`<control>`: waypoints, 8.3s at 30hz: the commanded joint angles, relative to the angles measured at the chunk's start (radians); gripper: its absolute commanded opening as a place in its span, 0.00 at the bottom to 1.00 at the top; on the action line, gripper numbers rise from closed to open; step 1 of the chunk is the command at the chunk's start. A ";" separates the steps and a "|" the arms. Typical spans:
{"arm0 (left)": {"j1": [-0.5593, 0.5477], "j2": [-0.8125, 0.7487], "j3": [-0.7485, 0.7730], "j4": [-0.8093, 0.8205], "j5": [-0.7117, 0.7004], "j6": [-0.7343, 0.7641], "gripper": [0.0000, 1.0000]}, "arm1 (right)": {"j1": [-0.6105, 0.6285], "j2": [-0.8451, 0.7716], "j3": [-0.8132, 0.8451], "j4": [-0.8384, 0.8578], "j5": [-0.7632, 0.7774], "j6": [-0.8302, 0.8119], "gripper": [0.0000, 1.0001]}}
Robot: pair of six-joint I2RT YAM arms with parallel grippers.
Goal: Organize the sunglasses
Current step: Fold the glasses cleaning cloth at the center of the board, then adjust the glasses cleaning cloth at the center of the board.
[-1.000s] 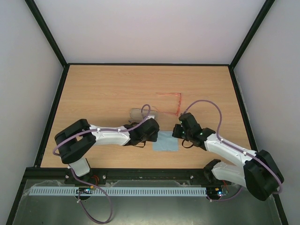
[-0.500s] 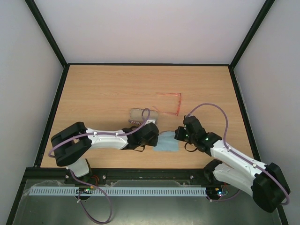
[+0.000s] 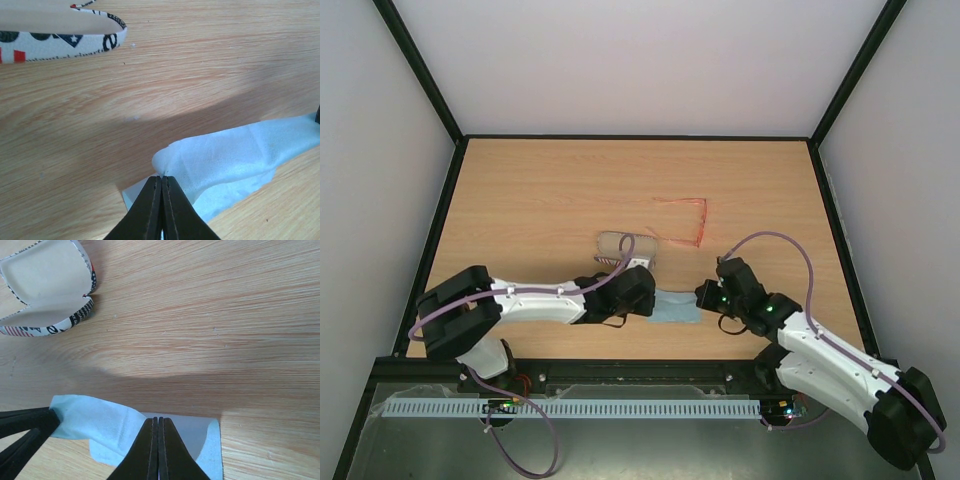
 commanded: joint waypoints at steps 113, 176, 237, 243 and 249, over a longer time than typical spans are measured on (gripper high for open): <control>-0.069 -0.030 -0.076 0.023 -0.049 -0.105 0.06 | 0.011 0.043 -0.029 0.021 0.000 0.000 0.01; -0.053 -0.040 -0.088 -0.021 -0.069 -0.135 0.26 | 0.011 0.097 0.035 -0.008 0.062 -0.032 0.36; 0.006 0.010 -0.095 0.279 0.263 -0.155 0.15 | 0.056 0.088 -0.032 0.135 -0.267 0.080 0.14; -0.008 0.020 -0.095 0.267 0.251 -0.163 0.14 | 0.073 0.092 -0.081 0.180 -0.278 0.100 0.13; -0.018 0.055 -0.062 0.257 0.246 -0.159 0.14 | 0.074 0.113 -0.107 0.228 -0.264 0.106 0.13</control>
